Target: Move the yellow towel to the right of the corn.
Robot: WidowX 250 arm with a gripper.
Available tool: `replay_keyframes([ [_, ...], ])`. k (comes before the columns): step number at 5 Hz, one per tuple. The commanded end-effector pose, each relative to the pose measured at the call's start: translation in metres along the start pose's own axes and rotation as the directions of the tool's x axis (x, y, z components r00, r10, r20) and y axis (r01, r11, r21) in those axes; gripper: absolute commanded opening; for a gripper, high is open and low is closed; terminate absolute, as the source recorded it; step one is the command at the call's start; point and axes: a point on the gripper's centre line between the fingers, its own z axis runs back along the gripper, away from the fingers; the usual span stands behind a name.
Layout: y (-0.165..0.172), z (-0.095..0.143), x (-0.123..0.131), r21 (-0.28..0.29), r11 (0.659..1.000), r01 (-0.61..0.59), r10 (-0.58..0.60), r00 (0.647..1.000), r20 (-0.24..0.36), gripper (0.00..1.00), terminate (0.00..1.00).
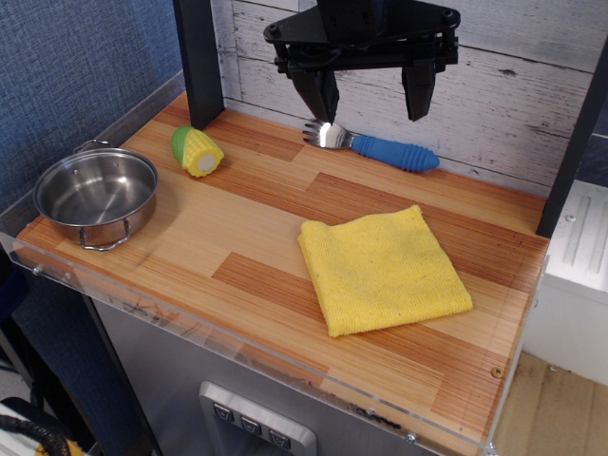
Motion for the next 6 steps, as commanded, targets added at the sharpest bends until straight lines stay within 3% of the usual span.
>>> replay_keyframes([
  [1,0.000,0.000,0.000,0.000,1.000,0.000,0.000,1.000,0.000,1.00,0.00],
  [2,-0.024,-0.031,-0.025,0.003,0.994,0.106,-0.105,0.991,-0.083,1.00,0.00],
  [3,-0.044,-0.050,-0.044,0.012,0.989,0.147,-0.146,0.986,-0.077,1.00,0.00],
  [4,-0.057,-0.070,-0.060,0.008,0.983,0.185,-0.182,0.976,-0.119,1.00,0.00],
  [5,-0.055,-0.080,-0.068,0.008,0.983,0.186,-0.184,0.975,-0.122,1.00,0.00],
  [6,-0.043,-0.085,-0.069,0.036,0.986,0.160,-0.158,0.985,-0.066,1.00,0.00],
])
